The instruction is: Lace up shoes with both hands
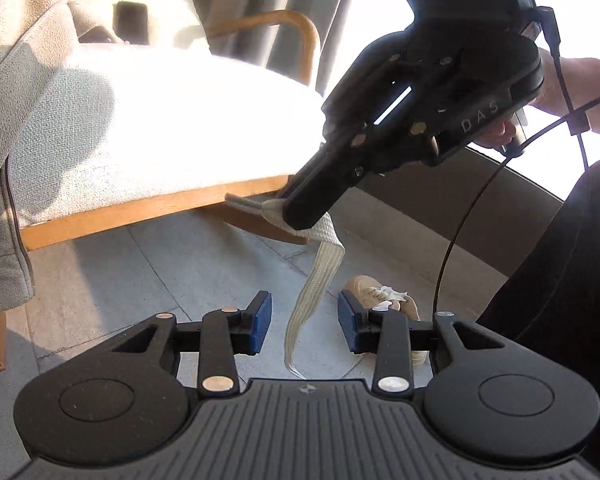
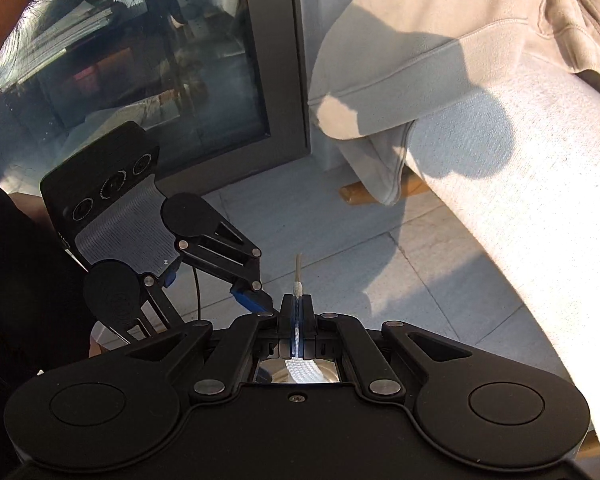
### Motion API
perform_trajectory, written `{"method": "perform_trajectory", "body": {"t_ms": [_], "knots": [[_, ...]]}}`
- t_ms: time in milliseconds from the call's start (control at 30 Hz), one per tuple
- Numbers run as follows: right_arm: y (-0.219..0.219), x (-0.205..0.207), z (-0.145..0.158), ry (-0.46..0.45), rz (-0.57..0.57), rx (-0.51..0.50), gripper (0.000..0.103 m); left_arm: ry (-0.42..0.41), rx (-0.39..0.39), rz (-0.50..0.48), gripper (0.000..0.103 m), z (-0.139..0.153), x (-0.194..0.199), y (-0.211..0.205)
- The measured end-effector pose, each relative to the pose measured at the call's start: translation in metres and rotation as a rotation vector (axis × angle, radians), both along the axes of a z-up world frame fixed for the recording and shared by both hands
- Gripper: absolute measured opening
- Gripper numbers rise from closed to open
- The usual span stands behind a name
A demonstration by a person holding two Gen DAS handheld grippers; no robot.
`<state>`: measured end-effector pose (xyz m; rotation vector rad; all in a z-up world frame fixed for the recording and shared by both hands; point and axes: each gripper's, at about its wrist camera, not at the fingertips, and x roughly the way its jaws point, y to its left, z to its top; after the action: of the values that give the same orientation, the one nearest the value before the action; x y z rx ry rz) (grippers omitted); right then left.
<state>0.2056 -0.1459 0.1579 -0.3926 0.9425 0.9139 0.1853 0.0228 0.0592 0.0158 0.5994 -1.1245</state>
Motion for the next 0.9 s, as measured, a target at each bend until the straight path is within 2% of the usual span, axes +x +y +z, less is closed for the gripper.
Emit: {"method": "perform_trajectory", "body": {"t_ms": [167,200,233,367,400,467,600,667,800,833,900], "knots": [[0.004,0.0,-0.012,0.053,0.007,0.03,0.0,0.007,-0.025,0.032,0.034,-0.001,0.003,-0.007],[0.005,0.0,-0.014,0.055,0.011,0.03,0.0,0.001,-0.023,0.035,0.03,0.0,0.002,-0.009],[0.006,-0.001,-0.015,0.057,0.015,0.032,0.0,0.0,-0.019,0.036,0.02,0.0,0.002,-0.01],[0.003,-0.001,-0.015,0.042,-0.005,0.035,0.0,0.023,-0.02,0.058,0.019,0.001,0.006,-0.008],[0.001,0.0,-0.015,0.04,-0.017,0.039,0.0,0.039,-0.029,0.068,0.022,0.001,0.008,-0.006],[-0.005,0.003,-0.016,0.05,-0.044,0.055,0.0,0.07,-0.051,0.092,0.04,0.0,0.013,-0.002],[-0.008,0.004,-0.021,0.035,-0.074,0.045,0.0,0.123,-0.112,0.084,0.046,0.001,0.019,0.003],[-0.01,0.005,-0.023,0.052,-0.083,0.055,0.0,0.122,-0.104,0.099,0.047,0.0,0.022,0.0],[-0.01,0.004,-0.024,0.074,-0.084,0.09,0.0,0.142,-0.112,0.091,0.039,-0.004,0.027,-0.005],[-0.009,0.003,-0.024,0.079,-0.084,0.098,0.0,0.142,-0.114,0.089,0.03,-0.004,0.027,-0.006],[-0.009,0.002,-0.023,0.086,-0.084,0.108,0.0,0.127,-0.11,0.09,0.017,-0.006,0.025,-0.003]]}}
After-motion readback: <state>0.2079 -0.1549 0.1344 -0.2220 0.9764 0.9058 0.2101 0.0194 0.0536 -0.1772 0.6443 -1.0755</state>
